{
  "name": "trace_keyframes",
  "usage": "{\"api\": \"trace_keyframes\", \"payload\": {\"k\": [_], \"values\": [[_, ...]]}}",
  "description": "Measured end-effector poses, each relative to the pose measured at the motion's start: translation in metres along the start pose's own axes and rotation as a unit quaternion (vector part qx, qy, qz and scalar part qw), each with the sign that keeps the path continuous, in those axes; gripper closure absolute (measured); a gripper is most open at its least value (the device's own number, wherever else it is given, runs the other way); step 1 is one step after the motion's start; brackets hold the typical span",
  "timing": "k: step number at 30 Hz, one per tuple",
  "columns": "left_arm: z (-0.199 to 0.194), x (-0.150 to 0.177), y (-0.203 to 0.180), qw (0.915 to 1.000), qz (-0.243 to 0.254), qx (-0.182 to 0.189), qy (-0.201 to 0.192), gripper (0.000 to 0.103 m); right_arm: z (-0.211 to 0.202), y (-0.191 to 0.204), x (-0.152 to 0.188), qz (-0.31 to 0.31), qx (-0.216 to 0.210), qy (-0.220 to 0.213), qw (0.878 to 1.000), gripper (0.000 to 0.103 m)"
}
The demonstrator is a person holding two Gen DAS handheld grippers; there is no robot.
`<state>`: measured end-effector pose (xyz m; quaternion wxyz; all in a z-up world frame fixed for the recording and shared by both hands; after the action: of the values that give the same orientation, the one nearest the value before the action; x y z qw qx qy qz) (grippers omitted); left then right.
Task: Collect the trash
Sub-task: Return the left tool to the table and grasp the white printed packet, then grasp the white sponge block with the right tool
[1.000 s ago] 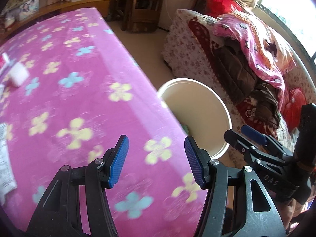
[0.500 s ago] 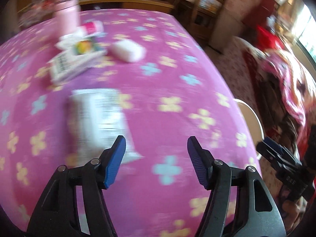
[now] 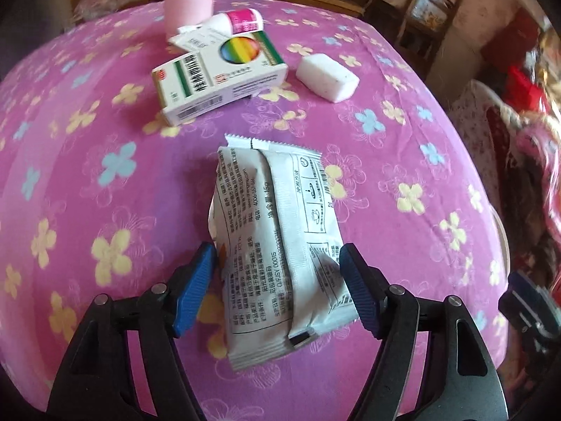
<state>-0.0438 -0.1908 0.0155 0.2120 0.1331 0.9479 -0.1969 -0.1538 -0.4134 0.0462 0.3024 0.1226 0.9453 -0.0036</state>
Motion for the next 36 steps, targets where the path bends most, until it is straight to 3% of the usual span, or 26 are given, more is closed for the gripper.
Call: {"api": "trace_keyframes", "payload": {"k": [1, 2, 6, 9, 15, 23, 26, 27, 29, 34, 36], "values": [[0.001, -0.001, 0.0, 1.0, 0.007, 0.002, -0.001, 0.036, 0.003, 0.004, -0.002, -0.003, -0.002, 0.0, 1.0, 0.031], [-0.001, -0.001, 0.002, 0.9999, 0.009, 0.008, -0.004, 0.047, 0.005, 0.008, -0.004, -0.005, -0.005, 0.001, 1.0, 0.031], [-0.015, -0.006, 0.02, 0.9995, -0.004, 0.03, -0.01, 0.058, 0.026, 0.028, -0.021, -0.017, -0.026, 0.005, 0.999, 0.031], [-0.031, -0.01, 0.037, 0.9994, -0.007, 0.016, -0.029, 0.06, 0.048, 0.047, -0.04, -0.028, -0.048, 0.002, 0.998, 0.031], [-0.044, -0.011, 0.068, 0.9986, -0.034, 0.018, -0.036, 0.06, 0.094, 0.09, -0.09, -0.082, -0.043, -0.022, 0.995, 0.031], [-0.035, -0.01, 0.085, 0.9977, -0.057, 0.03, -0.019, 0.056, 0.152, 0.129, -0.157, -0.13, -0.014, -0.021, 0.991, 0.031], [-0.03, -0.01, 0.087, 0.9974, -0.062, 0.035, -0.009, 0.053, 0.168, 0.132, -0.17, -0.131, -0.021, -0.007, 0.991, 0.031], [-0.029, -0.01, 0.087, 0.9974, -0.061, 0.036, -0.009, 0.051, 0.174, 0.134, -0.173, -0.132, -0.02, -0.002, 0.991, 0.034], [-0.028, -0.009, 0.085, 0.9981, -0.053, 0.029, -0.013, 0.051, 0.18, 0.133, -0.173, -0.132, -0.018, 0.006, 0.991, 0.065], [-0.028, -0.005, 0.077, 0.9981, -0.044, 0.04, -0.014, 0.053, 0.151, 0.118, -0.153, -0.101, -0.044, 0.01, 0.994, 0.066], [-0.03, -0.002, 0.075, 0.9974, -0.047, 0.053, -0.015, 0.059, 0.13, 0.107, -0.133, -0.097, -0.05, 0.022, 0.994, 0.066]]}}
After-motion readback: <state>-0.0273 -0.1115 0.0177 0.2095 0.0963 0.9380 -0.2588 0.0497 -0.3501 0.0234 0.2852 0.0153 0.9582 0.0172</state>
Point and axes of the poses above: each gripper's, at about its wrist camera, not at the fingertips, and z roughly the way its jaws point, y to its left, x to its underside, the point moved 1 cm from there along z, roughly the way its jaws point, and after that the axes turned 10 degrees about x, right-handed, at the moved point
